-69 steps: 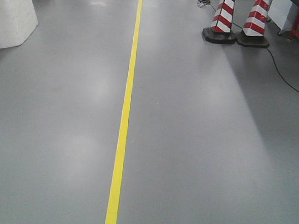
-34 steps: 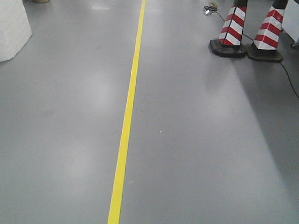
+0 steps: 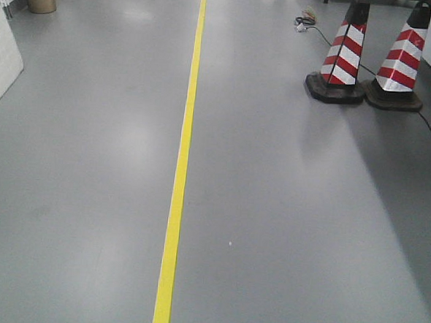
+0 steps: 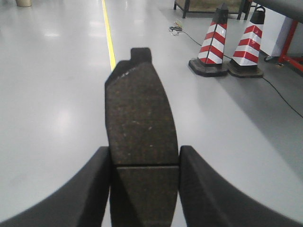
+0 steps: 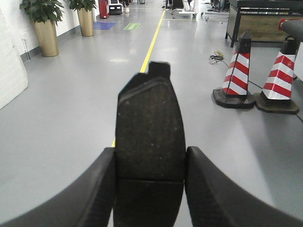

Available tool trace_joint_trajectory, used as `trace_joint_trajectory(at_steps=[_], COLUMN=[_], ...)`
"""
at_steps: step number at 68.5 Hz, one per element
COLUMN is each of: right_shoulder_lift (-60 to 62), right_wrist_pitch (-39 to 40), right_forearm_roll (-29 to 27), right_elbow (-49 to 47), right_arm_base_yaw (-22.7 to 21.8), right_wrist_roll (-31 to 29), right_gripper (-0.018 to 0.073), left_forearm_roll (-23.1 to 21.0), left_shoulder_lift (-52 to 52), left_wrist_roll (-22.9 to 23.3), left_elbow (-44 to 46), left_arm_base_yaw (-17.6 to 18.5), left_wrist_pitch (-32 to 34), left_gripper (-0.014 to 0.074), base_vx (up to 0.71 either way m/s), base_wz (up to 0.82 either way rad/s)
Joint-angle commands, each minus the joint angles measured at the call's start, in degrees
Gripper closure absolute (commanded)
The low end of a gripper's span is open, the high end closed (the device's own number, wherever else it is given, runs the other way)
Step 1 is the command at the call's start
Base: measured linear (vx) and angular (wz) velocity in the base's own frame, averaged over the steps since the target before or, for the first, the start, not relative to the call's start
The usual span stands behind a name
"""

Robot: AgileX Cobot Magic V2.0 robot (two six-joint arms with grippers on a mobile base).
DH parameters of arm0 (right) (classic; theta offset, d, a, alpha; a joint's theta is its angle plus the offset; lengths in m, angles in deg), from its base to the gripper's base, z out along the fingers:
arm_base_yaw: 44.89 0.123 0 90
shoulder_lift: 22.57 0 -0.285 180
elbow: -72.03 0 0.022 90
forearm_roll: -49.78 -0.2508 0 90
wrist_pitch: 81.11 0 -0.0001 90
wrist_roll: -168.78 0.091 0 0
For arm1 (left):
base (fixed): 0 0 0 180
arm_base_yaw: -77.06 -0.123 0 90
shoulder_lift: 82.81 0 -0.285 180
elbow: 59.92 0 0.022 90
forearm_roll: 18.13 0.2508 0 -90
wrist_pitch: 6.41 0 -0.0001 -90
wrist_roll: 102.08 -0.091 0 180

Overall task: Move and align brake pads A on conveyor
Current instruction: 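Drive past the striped cones toward the black conveyor belt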

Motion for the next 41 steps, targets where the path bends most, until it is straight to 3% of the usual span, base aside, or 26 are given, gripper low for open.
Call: trace_joint_trajectory(at_steps=[1,41], right_shoulder_lift=[-0.30,-0.30], right_wrist_pitch=[5.51,5.51], right_forearm_roll=[-0.01,-0.01], right_elbow=[-1.83,-1.83], right_arm_base_yaw=[-0.25,-0.25], right_wrist_roll=[-0.27,-0.27], right_gripper=[0.0571,0.0571], left_forearm_roll=[-0.43,-0.43], left_shoulder_lift=[0.25,0.26], left_wrist_roll=[0.22,0.22], left_elbow=[1.63,1.63], left_arm_base_yaw=[0.38,0.38], left_wrist_pitch=[5.74,5.75], left_gripper=[0.0602,0.0602], base_vx=[0.72,0.72], base_wz=[-0.01,0.05])
